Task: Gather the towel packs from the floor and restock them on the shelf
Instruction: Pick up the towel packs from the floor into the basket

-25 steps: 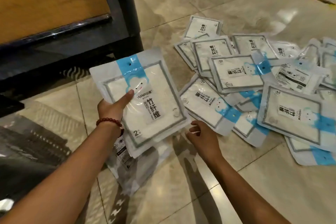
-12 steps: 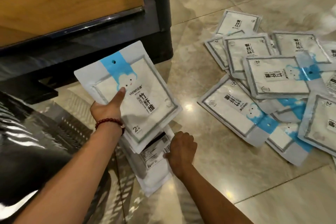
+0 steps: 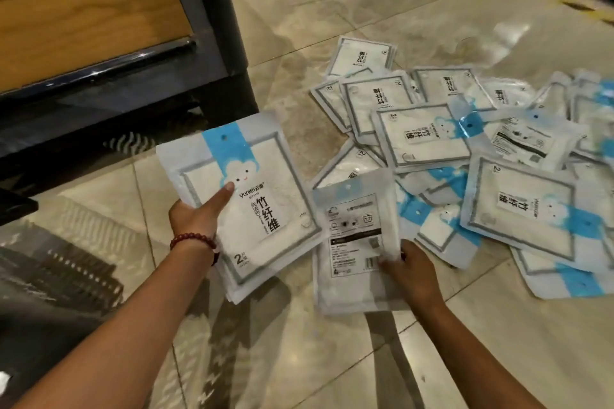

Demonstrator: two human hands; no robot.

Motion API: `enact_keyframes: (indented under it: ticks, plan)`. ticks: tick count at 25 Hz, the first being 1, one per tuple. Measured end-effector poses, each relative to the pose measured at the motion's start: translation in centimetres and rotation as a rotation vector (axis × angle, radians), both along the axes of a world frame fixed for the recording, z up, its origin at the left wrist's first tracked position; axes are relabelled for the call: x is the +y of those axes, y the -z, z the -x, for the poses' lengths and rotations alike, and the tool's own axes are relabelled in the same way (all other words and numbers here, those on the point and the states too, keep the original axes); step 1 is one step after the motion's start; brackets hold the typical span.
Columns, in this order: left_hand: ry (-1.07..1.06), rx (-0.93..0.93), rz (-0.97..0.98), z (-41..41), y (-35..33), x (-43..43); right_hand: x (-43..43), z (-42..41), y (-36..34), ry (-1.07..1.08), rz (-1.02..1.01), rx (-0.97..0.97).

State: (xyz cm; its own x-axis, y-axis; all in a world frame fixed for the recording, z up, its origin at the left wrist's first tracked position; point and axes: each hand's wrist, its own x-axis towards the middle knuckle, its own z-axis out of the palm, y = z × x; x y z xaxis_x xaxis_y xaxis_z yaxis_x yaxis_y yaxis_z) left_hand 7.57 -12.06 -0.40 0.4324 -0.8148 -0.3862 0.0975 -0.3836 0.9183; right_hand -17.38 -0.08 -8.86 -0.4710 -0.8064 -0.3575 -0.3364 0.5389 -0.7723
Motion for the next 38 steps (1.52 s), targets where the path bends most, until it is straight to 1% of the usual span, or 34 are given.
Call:
enact_keyframes:
  ticks: [3, 6, 9, 11, 13, 15, 18, 20, 22, 25, 26, 27, 30, 32, 34, 38]
  plan:
    - [0.167, -0.004, -0.04, 2.6, 0.5, 0.6, 1.7, 4.1, -3.8, 0.214, 0.145, 0.09]
    - [0.329, -0.023, -0.058, 4.9, 1.0, 1.0, 2.8, 6.5, -8.3, 0.32, 0.314, 0.088]
    - [0.427, -0.024, -0.076, 7.0, 1.1, 1.4, 3.5, 7.5, -11.4, 0.319, 0.379, 0.073]
    - [0.452, 0.006, -0.072, 8.0, 1.2, 1.6, 3.4, 7.2, -12.6, 0.289, 0.392, 0.017]
    - [0.449, 0.041, -0.096, 8.5, 1.5, 1.5, 3.0, 6.1, -12.6, 0.241, 0.369, -0.12]
    - [0.428, 0.079, -0.16, 9.0, 1.5, 1.6, 2.5, 4.4, -11.5, 0.17, 0.306, -0.197]
    - [0.448, 0.191, -0.218, 9.3, 1.2, 2.0, 1.7, 1.3, -9.2, 0.03, 0.17, -0.139]
    - [0.503, 0.239, -0.191, 8.9, 1.3, 2.1, 1.3, -0.1, -7.8, -0.012, 0.126, -0.077]
    - [0.553, 0.212, -0.176, 8.5, 1.9, 2.1, 1.0, -0.5, -6.5, -0.03, 0.098, -0.064]
    - [0.534, 0.159, -0.171, 8.6, 3.4, 1.6, 0.5, 0.4, -4.7, -0.045, 0.04, -0.045]
    - [0.523, 0.139, -0.165, 8.8, 3.8, 1.3, 0.3, 1.2, -4.1, -0.003, 0.021, -0.045]
    - [0.517, 0.118, -0.159, 9.2, 4.2, 1.0, 0.0, 2.3, -3.5, 0.1, 0.013, -0.059]
    - [0.516, 0.111, -0.155, 10.5, 5.4, 0.0, -0.9, 7.8, -1.5, 0.602, 0.024, -0.186]
    - [0.532, 0.142, -0.163, 12.2, 6.2, -0.5, -1.4, 11.7, 0.0, 0.835, -0.012, -0.247]
    - [0.565, 0.144, -0.149, 14.2, 6.9, -0.8, -2.1, 14.2, 1.2, 0.95, 0.0, -0.355]
    - [0.61, 0.161, -0.109, 17.4, 8.0, -1.4, -3.5, 17.1, 3.4, 1.182, 0.064, -0.651]
